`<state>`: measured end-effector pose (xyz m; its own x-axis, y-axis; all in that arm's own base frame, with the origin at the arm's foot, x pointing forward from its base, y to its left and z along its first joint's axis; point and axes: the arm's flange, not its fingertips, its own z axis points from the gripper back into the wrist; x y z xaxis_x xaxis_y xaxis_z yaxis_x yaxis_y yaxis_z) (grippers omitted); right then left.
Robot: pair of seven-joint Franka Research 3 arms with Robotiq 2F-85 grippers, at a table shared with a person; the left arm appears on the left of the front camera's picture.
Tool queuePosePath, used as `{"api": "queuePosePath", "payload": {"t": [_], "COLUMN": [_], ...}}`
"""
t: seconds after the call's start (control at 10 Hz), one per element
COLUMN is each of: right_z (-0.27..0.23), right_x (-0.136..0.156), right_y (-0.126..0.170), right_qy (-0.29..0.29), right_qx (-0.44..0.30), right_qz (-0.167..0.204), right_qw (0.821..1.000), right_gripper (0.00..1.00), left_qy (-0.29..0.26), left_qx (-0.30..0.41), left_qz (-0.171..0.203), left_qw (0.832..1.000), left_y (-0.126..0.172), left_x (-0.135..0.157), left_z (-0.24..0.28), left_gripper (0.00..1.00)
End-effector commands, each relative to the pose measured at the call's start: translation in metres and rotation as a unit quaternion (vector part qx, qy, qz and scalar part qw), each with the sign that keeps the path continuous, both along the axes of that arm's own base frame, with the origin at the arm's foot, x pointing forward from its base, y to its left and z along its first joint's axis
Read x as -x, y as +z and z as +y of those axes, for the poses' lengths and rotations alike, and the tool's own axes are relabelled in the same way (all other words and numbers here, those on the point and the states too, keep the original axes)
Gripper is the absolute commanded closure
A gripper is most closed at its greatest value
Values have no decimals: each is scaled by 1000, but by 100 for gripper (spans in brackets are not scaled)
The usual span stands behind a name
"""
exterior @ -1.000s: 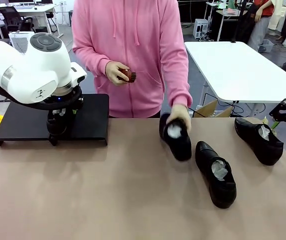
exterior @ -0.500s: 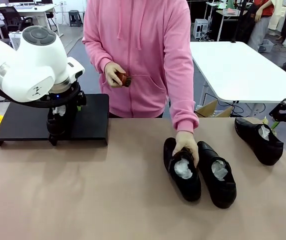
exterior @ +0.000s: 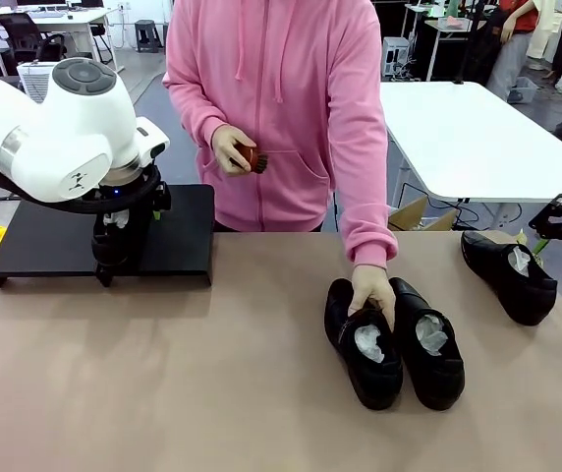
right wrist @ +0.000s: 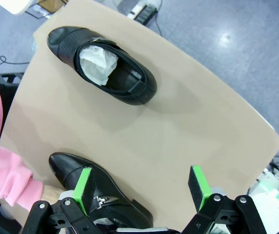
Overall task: Organize the shoes by placing them on the stand.
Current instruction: Pick up one Shoe and place it in the middle of the table.
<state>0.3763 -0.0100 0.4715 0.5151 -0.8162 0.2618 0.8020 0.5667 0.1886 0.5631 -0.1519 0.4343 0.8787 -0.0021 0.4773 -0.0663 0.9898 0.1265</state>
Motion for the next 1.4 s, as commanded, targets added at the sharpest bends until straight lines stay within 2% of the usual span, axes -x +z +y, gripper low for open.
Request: {"api": "queuePosePath", "payload": {"t": [0.0, 0.2, 0.6, 0.7, 0.8, 1.0, 1.1, 1.3], "right_z": [-1, -1, -1, -1, -1, -1, -1, -1], "right_x": [-2, -2, -2, -2, -2, -2, -2, -2], "right_y": [0, 0, 0, 0, 0, 0, 0, 0], "right_qy": [3, 3, 3, 3, 3, 3, 3, 3], "right_qx": [0, 0, 0, 0, 0, 0, 0, 0], "right_qz": [-7, -7, -7, -7, -7, -7, -7, -7], "right_qw": [1000, 1000, 1000, 1000, 1000, 1000, 1000, 1000], "right_gripper": [0, 0, 0, 0, 0, 0, 0, 0], "left_qy": [-3, 0, -30, -30, -28, -8, 5, 37], "left_qx": [-8, 0, 40, 51, 75, 128, 138, 151], "left_qz": [-6, 0, -2, 16, 67, 180, 205, 220], "left_qw": [1000, 1000, 999, 998, 995, 975, 969, 963], "left_y": [2, 0, 43, 52, 57, 47, 46, 44], "left_x": [-2, 0, 85, 105, 126, 152, 158, 159], "left_z": [1, 0, -54, -62, -67, -72, -64, -28], "left_gripper": [1, 1, 1, 1, 1, 1, 1, 1]}}
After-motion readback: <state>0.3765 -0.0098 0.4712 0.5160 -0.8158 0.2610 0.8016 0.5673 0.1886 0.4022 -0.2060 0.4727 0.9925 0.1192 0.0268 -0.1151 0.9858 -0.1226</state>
